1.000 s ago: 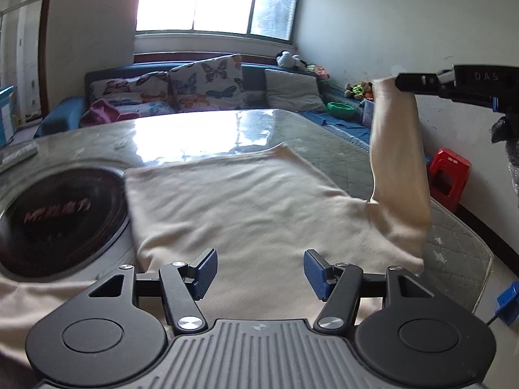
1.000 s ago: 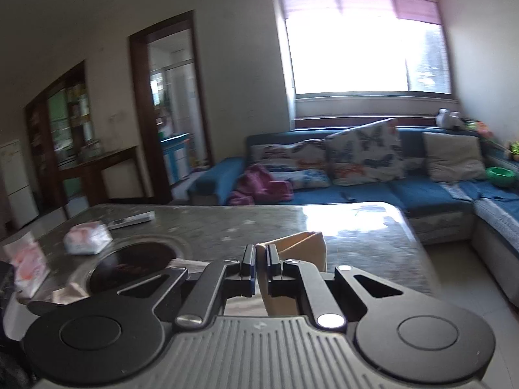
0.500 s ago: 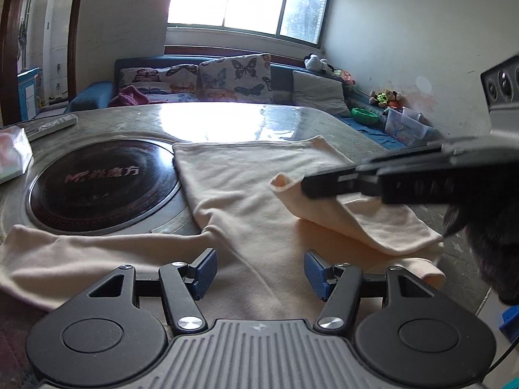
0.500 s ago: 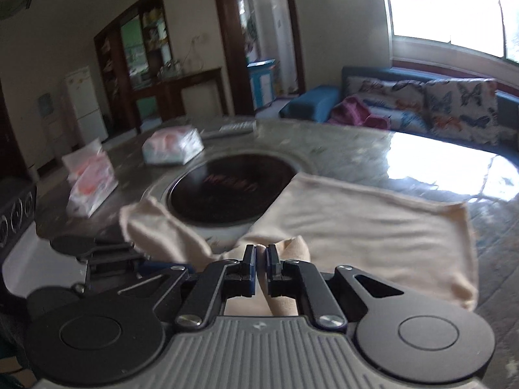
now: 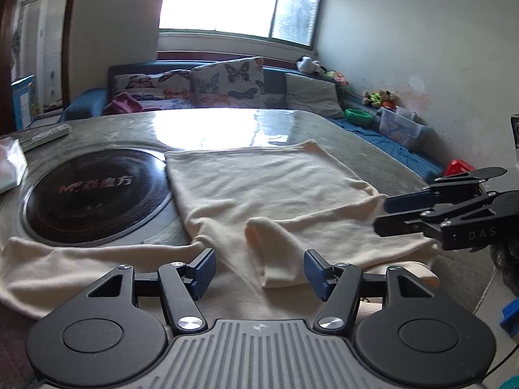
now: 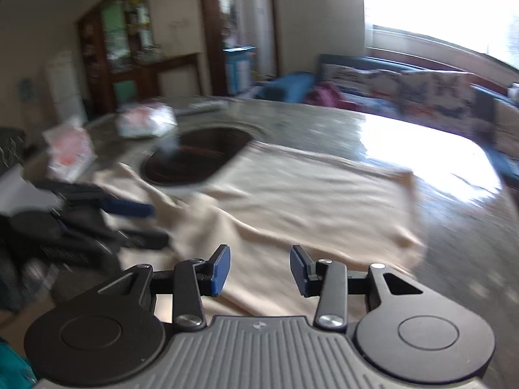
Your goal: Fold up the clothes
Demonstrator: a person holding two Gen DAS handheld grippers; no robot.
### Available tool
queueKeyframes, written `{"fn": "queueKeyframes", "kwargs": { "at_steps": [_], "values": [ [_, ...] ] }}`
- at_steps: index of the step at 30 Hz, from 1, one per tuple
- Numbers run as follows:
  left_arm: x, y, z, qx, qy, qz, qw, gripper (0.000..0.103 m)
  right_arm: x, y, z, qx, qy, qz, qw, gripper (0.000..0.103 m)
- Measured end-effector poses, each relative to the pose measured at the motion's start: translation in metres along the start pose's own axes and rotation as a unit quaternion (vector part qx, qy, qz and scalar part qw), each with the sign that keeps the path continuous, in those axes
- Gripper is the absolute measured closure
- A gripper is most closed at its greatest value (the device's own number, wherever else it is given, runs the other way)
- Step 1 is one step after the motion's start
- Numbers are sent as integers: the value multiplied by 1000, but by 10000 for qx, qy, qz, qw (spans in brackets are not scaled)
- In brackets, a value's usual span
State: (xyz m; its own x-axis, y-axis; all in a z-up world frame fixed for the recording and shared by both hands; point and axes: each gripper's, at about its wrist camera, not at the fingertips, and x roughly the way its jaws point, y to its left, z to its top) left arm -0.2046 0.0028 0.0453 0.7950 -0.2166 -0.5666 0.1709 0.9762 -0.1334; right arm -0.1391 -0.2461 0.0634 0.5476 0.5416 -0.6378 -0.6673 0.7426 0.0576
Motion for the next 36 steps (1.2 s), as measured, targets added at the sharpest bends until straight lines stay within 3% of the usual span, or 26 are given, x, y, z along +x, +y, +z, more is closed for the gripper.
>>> {"fn": "queueKeyframes", "kwargs": {
  "at_steps": [2,8,12,14,17,25,30,33,36],
  "values": [
    [8,-7,-1,132,73,-2,9999,46,-9,-14,-13,93,85,-291,9995,53],
    [30,-19,-4,352,305,-28,9989,60,-27,-45,-48,452,281,-802,9954,51],
    [33,-22,-6,495,326,92,9982,75,-30,-51,-59,479,277,-922,9942,45],
    [33,-22,-4,489,328,142,9982,87,-28,-50,-61,430,257,-923,9945,45],
    [30,-24,4,544,267,162,9980,95,-25,-45,-61,356,224,-891,9951,43],
    [8,-44,58,918,-318,-29,9953,99,-15,-35,-60,260,24,-1007,9946,27],
    [-4,-63,90,1384,-695,-190,9877,100,-11,-32,-59,257,-94,-1071,9939,26],
    [-6,-59,91,1475,-629,-209,9868,96,-14,-28,-60,178,-155,-1057,9941,25],
    [2,-44,71,1404,-255,-140,9897,91,-16,-30,-62,176,-158,-1071,9940,25]
  ]
}}
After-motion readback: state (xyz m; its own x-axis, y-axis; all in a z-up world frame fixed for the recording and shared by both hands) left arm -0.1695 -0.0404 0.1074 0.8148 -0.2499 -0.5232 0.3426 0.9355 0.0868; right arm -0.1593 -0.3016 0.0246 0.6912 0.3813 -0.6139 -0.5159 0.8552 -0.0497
